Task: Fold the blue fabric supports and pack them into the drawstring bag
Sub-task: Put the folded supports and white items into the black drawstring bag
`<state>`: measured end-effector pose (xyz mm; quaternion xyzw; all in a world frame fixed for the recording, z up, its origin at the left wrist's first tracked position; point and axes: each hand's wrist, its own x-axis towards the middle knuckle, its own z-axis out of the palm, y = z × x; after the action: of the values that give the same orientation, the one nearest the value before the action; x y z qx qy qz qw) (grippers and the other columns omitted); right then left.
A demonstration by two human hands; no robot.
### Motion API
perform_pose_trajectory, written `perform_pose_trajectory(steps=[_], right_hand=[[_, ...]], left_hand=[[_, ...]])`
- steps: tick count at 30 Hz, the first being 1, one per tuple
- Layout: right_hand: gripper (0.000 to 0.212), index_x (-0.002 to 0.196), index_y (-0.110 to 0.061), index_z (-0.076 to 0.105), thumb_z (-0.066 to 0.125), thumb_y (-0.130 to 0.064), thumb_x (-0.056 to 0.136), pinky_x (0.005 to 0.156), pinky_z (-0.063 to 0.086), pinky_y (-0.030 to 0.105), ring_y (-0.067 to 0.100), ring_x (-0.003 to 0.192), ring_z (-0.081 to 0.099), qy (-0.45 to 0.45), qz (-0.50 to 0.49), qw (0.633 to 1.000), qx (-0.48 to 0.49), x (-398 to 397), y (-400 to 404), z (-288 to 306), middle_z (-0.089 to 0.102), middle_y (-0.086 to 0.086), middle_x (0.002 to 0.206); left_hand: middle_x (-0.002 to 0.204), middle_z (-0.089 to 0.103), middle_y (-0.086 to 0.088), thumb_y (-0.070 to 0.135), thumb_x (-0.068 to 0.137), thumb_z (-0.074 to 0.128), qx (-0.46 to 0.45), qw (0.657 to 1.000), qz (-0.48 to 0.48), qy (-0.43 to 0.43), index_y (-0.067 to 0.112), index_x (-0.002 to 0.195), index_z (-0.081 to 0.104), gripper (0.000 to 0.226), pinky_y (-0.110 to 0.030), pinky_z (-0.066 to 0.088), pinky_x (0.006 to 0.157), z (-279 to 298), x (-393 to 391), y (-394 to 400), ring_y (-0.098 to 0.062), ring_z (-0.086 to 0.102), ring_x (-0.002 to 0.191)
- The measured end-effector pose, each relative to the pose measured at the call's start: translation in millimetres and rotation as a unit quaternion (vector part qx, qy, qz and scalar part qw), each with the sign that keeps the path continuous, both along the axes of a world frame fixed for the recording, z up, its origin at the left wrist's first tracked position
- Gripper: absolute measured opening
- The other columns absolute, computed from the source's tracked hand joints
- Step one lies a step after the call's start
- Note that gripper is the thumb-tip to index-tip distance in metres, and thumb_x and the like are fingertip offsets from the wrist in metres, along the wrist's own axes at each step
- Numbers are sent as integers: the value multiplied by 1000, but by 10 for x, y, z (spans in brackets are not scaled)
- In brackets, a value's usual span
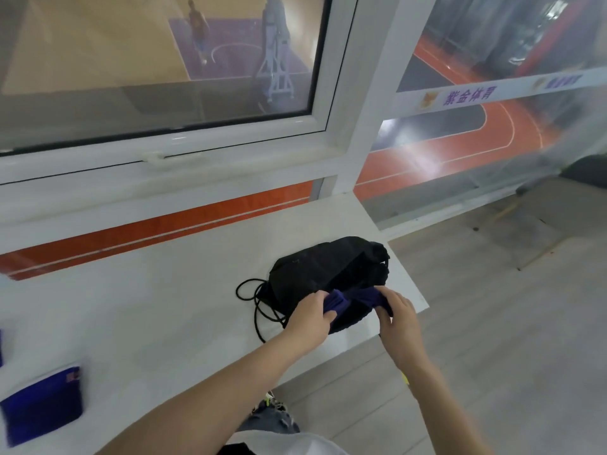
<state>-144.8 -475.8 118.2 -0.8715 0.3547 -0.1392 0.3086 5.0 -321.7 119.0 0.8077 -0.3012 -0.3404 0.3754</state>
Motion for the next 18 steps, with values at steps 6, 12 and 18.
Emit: perform_pose_trajectory(steps=[6,12,18], right_hand=[[40,135,-30,59,55,-9,101,107,42,32,11,125,48,43,28,999,6,279,-439,-17,61,-14,130],[44,135,-23,59,56,-8,95,98,42,29,15,120,50,72,112,991,-16,599,-803,-18,63,-6,127],[43,133,-22,60,56,-8,93,101,36,26,18,122,49,92,215,972,14,982,-1220,-85,61,-3,128]], left_hand=[[119,60,-6,20,101,59,70,995,-72,-26,10,113,59,15,-34,51,93,-216,99,-340,-22,61,105],[161,30,-8,20,105,55,45,995,-63,-69,7,137,50,35,-25,26,116,-324,241,-480,-20,26,152],[138,46,-3,20,103,56,36,991,39,-121,10,138,48,37,-24,39,104,-262,451,-604,-19,54,121]])
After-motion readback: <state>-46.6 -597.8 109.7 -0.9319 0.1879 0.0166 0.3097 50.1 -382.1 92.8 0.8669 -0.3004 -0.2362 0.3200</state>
